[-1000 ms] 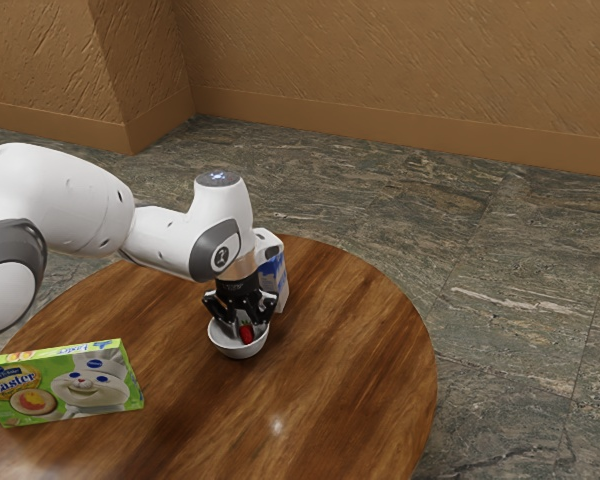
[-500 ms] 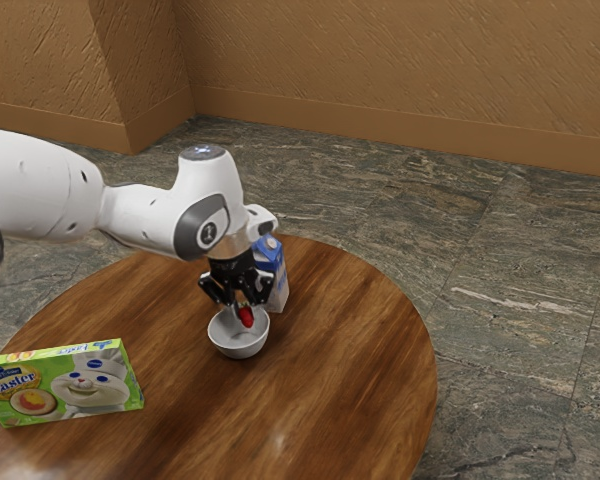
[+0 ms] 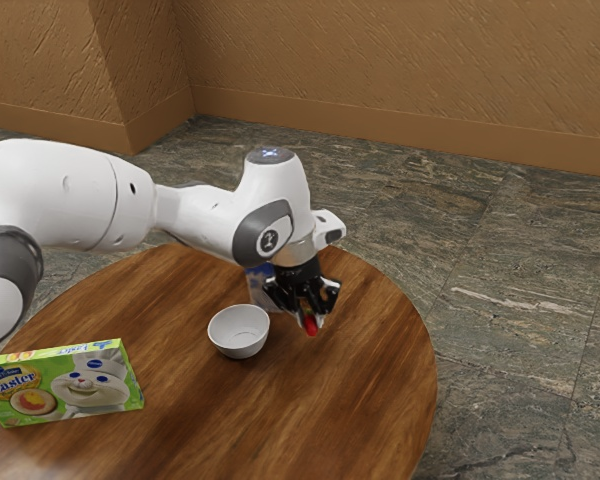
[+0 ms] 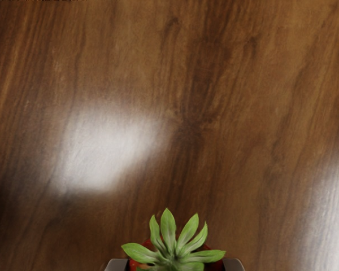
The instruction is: Take strawberry from the bowl
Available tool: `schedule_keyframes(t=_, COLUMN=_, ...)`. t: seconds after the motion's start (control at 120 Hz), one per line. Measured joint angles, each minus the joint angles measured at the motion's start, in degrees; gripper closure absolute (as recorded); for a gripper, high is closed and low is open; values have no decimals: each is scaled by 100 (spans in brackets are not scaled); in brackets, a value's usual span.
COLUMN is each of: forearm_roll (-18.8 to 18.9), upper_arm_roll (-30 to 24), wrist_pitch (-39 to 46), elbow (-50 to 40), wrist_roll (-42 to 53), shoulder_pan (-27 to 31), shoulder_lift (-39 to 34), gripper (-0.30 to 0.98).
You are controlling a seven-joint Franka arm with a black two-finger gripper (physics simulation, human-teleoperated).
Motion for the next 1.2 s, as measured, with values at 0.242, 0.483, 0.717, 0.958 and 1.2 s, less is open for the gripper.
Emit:
schedule_keyframes(t=0.242, forearm_roll=-101, upper_arm_roll=-305, wrist_pitch=19, elbow=618, wrist_roll=-30, shoulder_pan=9, shoulder_lift=601, gripper=60)
schedule_keyframes(t=0.483, forearm_roll=-130, upper_arm_roll=-334, wrist_pitch=-23, elbow=704, wrist_roll=9, shoulder_pan=1, shoulder_lift=455, gripper=23)
schedule_keyframes(t=0.717, forearm_roll=273, upper_arm_roll=-257, wrist_pitch=-664, elbow=605, wrist_roll=29, shoulder_pan=-10, shoulder_lift=-591, gripper=8)
schedule_keyframes(t=0.958, forearm_roll=988, upper_arm_roll=100, wrist_pitch=-1637, elbow=629, wrist_roll=44, shoulder_pan=10, shoulder_lift=-1810, gripper=2)
schedule_keyframes(t=1.2, forearm_roll=1350, upper_arm_roll=513, wrist_pitch=-2666, elbow=1319, wrist_roll=66, shoulder_pan=102, shoulder_lift=-1840, gripper=1)
